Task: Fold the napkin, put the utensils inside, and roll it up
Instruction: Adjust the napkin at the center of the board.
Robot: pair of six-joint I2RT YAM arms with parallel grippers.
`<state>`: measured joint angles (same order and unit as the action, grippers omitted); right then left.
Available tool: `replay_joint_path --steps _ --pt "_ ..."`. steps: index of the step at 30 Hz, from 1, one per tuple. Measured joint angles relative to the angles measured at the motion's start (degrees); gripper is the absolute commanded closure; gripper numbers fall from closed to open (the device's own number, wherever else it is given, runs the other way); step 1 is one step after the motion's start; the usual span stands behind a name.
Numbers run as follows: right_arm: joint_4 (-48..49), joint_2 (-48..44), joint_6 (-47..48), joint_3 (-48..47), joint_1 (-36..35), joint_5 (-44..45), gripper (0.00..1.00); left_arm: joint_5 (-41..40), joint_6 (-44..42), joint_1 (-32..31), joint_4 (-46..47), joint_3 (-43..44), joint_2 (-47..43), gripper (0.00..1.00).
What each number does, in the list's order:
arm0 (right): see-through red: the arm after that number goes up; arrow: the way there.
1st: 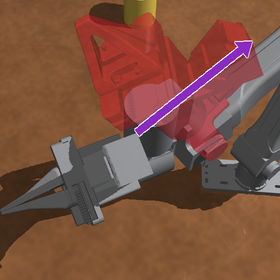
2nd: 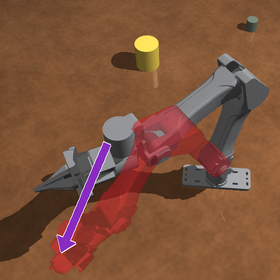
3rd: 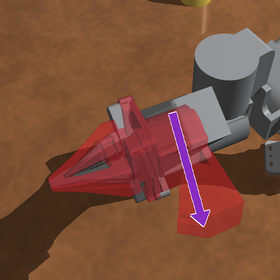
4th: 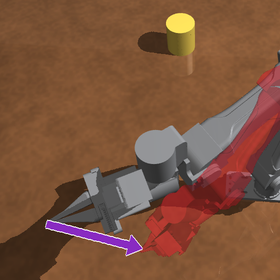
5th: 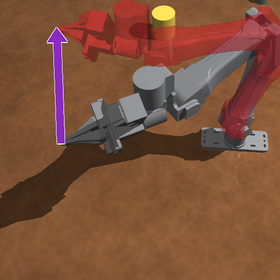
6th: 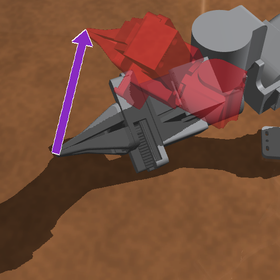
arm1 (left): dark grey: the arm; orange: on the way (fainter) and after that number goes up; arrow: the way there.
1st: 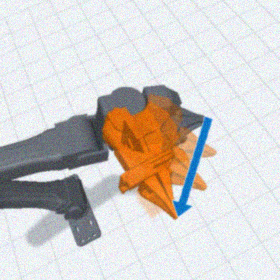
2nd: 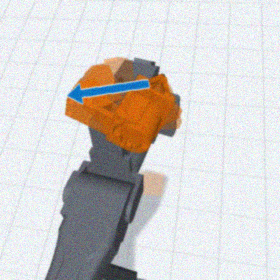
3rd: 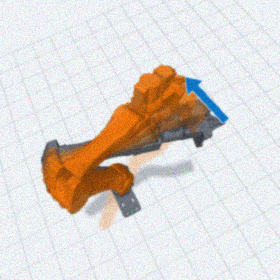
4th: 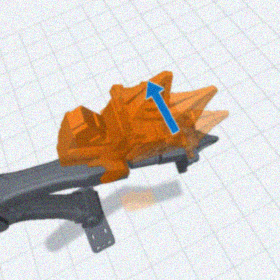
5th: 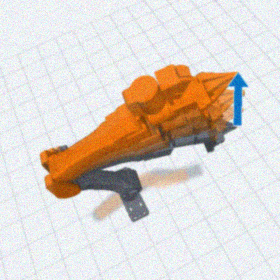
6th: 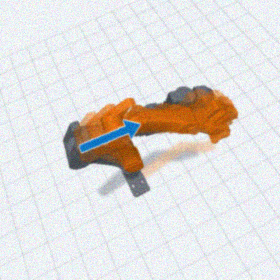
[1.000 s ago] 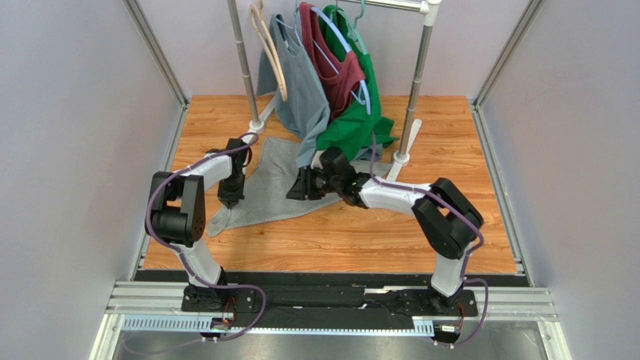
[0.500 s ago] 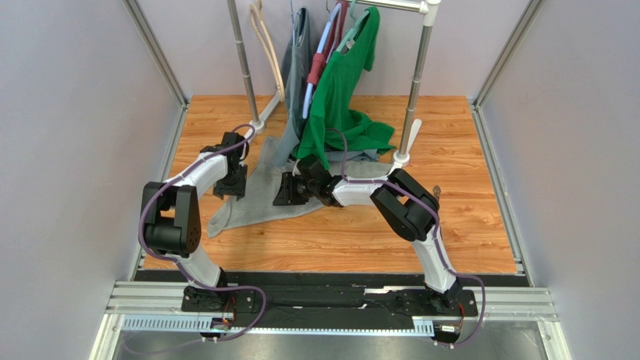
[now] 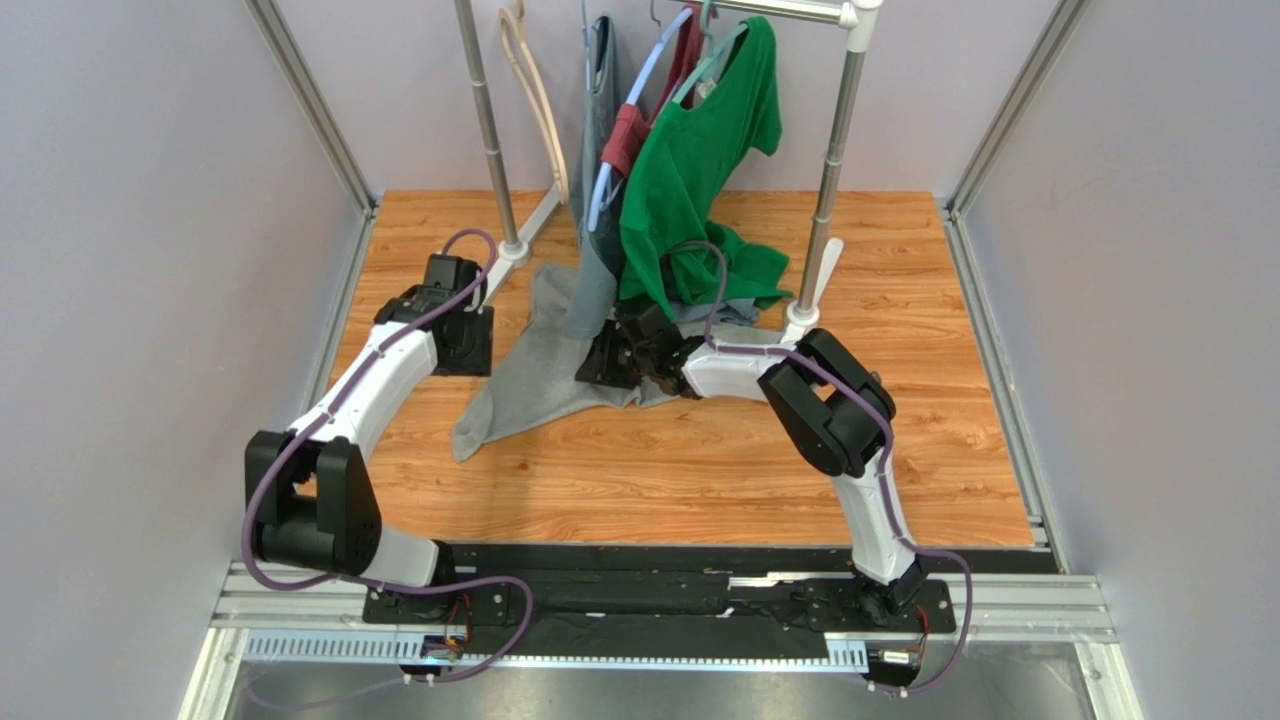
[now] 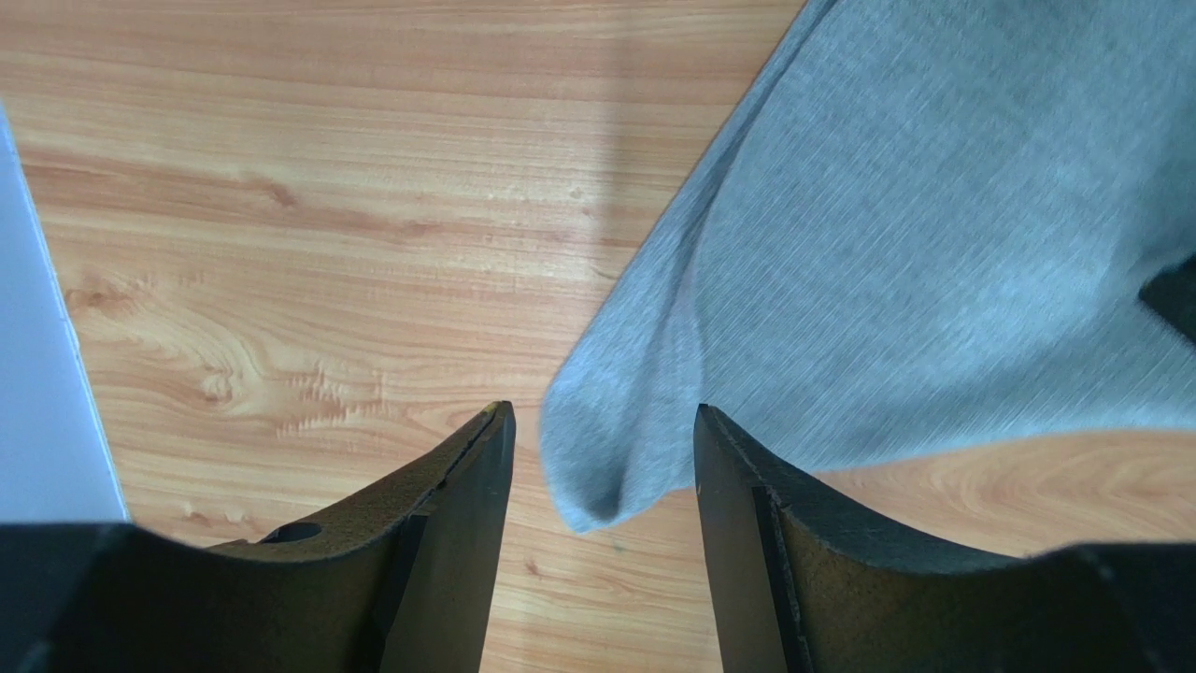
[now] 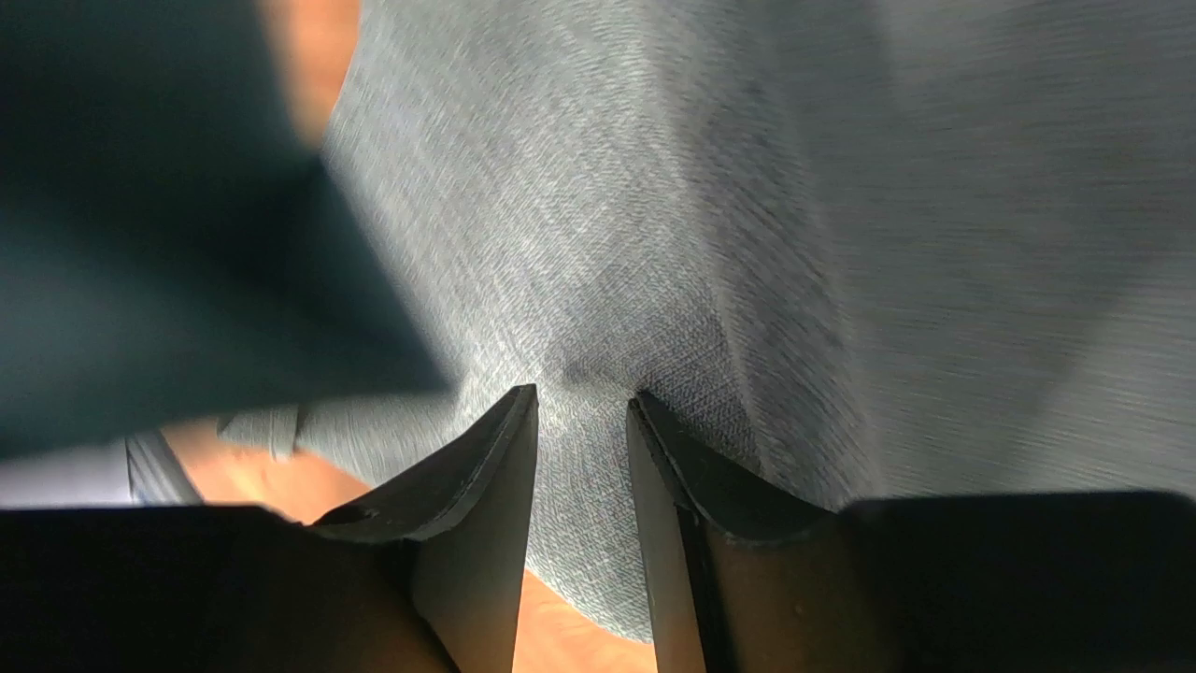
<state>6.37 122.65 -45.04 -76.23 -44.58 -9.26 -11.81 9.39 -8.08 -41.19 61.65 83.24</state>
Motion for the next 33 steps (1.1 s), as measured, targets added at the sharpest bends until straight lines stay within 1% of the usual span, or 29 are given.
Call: replay_joint_path --steps 2,5,8,9,13,15,20,26,33 --pt "-0.94 -0.33 -0.17 -0.04 1.62 0.92 0.62 -0.39 0.79 -1.77 -0.09 -0.39 -1.86 0.41" --pt "-2.19 -0.57 -0.28 -0.35 4.33 1.81 0.62 -1.16 3.56 -6.23 -0.96 -0.48 -2.60 0.43" --pt "-2.69 -0.72 -0.57 -0.35 6.54 1.97 0.62 -3.54 7.74 -12.46 -1.75 -1.51 -2.10 0.45" --pt "-2.82 -0.76 -0.63 -0.35 7.10 2.01 0.62 -4.52 9.07 -14.82 -1.95 -1.92 -1.73 0.45" --pt "-3.15 -0.81 -0.63 -0.48 8.17 1.81 0.62 -8.02 13.35 -23.98 -1.81 -2.25 1.53 0.52" --pt "-3.54 -0.81 -0.63 -0.68 8.26 1.77 0.62 -8.92 14.97 -26.49 -1.29 -2.34 3.80 0.55" --pt "-3.58 -0.83 -0.63 -0.68 8.28 1.75 0.62 -9.49 17.55 -26.58 2.45 -5.86 5.62 0.60" --pt "-3.58 -0.83 -0.66 -0.68 8.28 1.73 0.62 -6.64 19.63 -26.40 7.67 -11.08 5.73 0.60" --pt "-3.61 -0.83 -0.83 -0.66 8.31 1.73 0.62 -8.02 21.90 -26.45 9.31 -12.59 6.56 0.58"
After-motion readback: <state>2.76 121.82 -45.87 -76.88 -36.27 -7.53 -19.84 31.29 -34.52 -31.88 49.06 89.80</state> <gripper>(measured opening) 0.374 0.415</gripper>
